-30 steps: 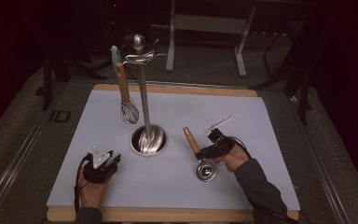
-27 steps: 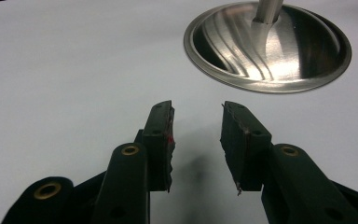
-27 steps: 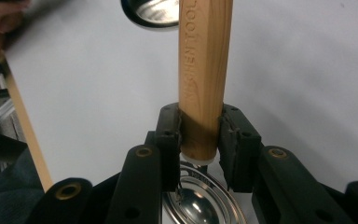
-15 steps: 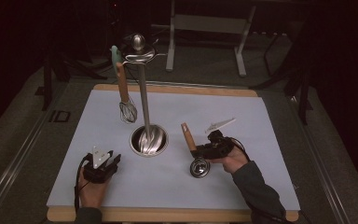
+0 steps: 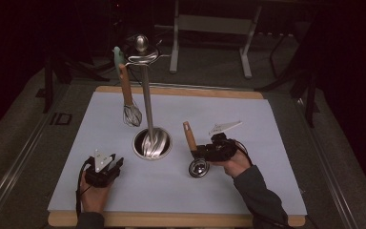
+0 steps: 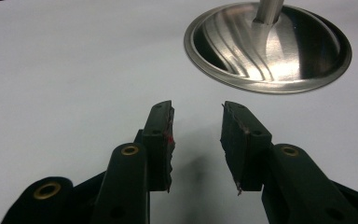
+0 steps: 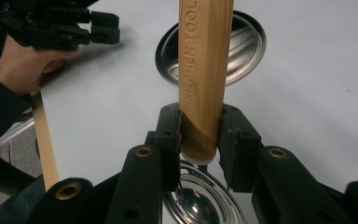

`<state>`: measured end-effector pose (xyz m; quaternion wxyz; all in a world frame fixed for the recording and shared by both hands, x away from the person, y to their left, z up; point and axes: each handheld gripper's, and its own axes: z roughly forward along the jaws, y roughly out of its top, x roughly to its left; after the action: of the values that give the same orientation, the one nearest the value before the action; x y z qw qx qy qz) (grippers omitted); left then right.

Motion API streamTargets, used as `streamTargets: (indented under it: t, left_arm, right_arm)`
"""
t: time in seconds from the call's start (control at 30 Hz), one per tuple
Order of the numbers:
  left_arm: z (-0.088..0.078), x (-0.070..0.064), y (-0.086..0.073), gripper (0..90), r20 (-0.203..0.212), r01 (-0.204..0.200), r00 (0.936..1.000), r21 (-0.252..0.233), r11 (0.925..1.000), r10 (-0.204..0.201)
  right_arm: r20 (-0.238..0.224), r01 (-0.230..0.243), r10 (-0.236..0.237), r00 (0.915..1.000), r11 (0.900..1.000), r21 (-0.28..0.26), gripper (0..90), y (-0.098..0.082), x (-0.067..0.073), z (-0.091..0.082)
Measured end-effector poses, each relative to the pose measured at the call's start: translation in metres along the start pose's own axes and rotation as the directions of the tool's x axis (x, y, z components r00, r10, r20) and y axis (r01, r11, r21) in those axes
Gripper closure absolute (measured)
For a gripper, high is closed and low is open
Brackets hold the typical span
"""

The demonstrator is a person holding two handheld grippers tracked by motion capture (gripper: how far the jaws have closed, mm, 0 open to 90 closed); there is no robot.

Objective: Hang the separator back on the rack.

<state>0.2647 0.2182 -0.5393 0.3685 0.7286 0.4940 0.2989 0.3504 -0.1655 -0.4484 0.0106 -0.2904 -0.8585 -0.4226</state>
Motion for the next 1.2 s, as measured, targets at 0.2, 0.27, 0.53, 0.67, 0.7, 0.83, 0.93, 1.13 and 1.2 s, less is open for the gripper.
streamTargets:
  t: [0.2, 0.27, 0.53, 0.67, 0.7, 0.83, 0.93, 1.13, 1.2]
  left_arm:
    - [0.0, 0.0, 0.0, 63.8, -0.002, 0.0, 1.0, 0.0, 1.0, 0.0]
    - [0.0, 0.0, 0.0, 63.8, -0.002, 0.0, 1.0, 0.0, 1.0, 0.0]
    - [0.0, 0.0, 0.0, 63.8, 0.0, 0.0, 1.0, 0.001, 1.0, 0.0]
    - [0.0, 0.0, 0.0, 63.8, -0.001, -0.001, 1.0, 0.002, 1.0, 0.001]
    - [0.0, 0.0, 0.0, 63.8, -0.001, -0.002, 1.0, 0.002, 1.0, 0.002]
    - [0.0, 0.0, 0.0, 63.8, -0.001, -0.002, 1.0, 0.003, 1.0, 0.002]
    - [0.0, 0.0, 0.0, 63.9, -0.001, -0.002, 1.0, 0.003, 1.0, 0.002]
    - [0.0, 0.0, 0.0, 63.8, -0.001, -0.002, 1.0, 0.003, 1.0, 0.002]
    - [0.0, 0.0, 0.0, 63.9, -0.001, -0.002, 1.0, 0.003, 1.0, 0.002]
  right_arm:
    - [0.003, 0.008, -0.008, 1.0, 0.999, -0.038, 71.1, 0.003, 0.003, -0.002]
    - [0.005, 0.013, -0.013, 0.9999, 0.999, -0.048, 71.1, 0.004, 0.005, -0.002]
    - [0.008, 0.023, -0.023, 0.9997, 0.997, -0.08, 71.1, 0.008, 0.009, -0.003]
    - [0.005, 0.024, -0.024, 0.9997, 0.996, -0.087, 71.0, 0.01, 0.011, -0.003]
    - [0.001, 0.026, -0.026, 0.9997, 0.996, -0.086, 71.0, 0.011, 0.011, -0.003]
    - [0.005, 0.032, -0.031, 0.9995, 0.996, -0.088, 71.0, 0.013, 0.013, -0.003]
    - [0.001, 0.038, -0.038, 0.9993, 0.995, -0.097, 71.0, 0.016, 0.014, -0.004]
    - [-0.003, 0.049, -0.049, 0.9988, 0.992, -0.117, 71.1, 0.02, 0.018, -0.005]
    - [-0.008, 0.052, -0.053, 0.9985, 0.992, -0.116, 71.1, 0.022, 0.019, -0.005]
